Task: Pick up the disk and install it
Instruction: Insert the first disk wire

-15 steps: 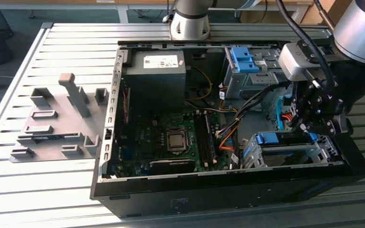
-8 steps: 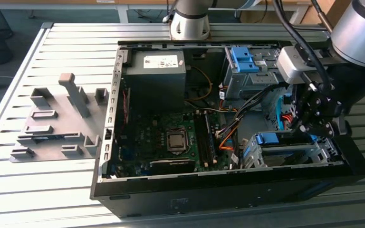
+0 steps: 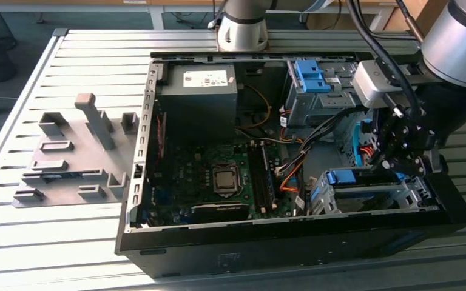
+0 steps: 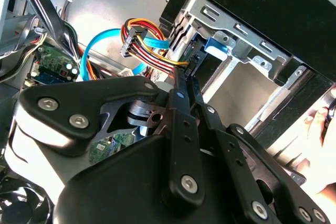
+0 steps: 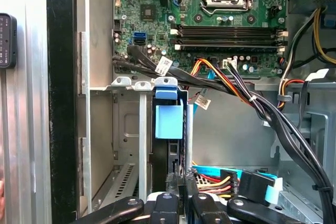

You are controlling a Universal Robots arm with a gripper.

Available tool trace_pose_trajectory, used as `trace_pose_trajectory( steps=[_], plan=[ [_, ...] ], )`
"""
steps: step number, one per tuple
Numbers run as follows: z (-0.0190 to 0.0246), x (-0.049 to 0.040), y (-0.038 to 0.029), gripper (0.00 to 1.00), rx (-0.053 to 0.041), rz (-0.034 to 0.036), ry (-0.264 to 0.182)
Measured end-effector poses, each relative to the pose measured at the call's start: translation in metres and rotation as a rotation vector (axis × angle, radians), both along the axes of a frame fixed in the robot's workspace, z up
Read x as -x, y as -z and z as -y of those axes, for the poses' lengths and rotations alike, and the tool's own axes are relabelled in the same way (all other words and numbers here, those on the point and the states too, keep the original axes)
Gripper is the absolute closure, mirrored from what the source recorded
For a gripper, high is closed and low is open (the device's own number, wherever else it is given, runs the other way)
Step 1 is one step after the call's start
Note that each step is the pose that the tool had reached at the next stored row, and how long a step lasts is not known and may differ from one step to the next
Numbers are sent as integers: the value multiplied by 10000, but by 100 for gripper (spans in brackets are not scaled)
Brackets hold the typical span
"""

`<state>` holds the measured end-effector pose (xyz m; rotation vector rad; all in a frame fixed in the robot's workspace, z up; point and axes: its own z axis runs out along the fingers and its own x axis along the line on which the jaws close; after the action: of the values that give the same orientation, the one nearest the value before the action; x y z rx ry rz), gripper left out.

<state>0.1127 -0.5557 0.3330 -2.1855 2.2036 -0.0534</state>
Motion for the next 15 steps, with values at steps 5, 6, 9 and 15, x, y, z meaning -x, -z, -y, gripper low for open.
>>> trace_pose_trajectory(
  steps=[5,6,9,15],
  plan=[
    [0,0,-7,84,-6,2,0],
    [0,-1,-19,84,-5,5,0],
    [0,0,-39,84,-4,30,0],
    [0,-1,-27,84,0,46,108]
  ],
)
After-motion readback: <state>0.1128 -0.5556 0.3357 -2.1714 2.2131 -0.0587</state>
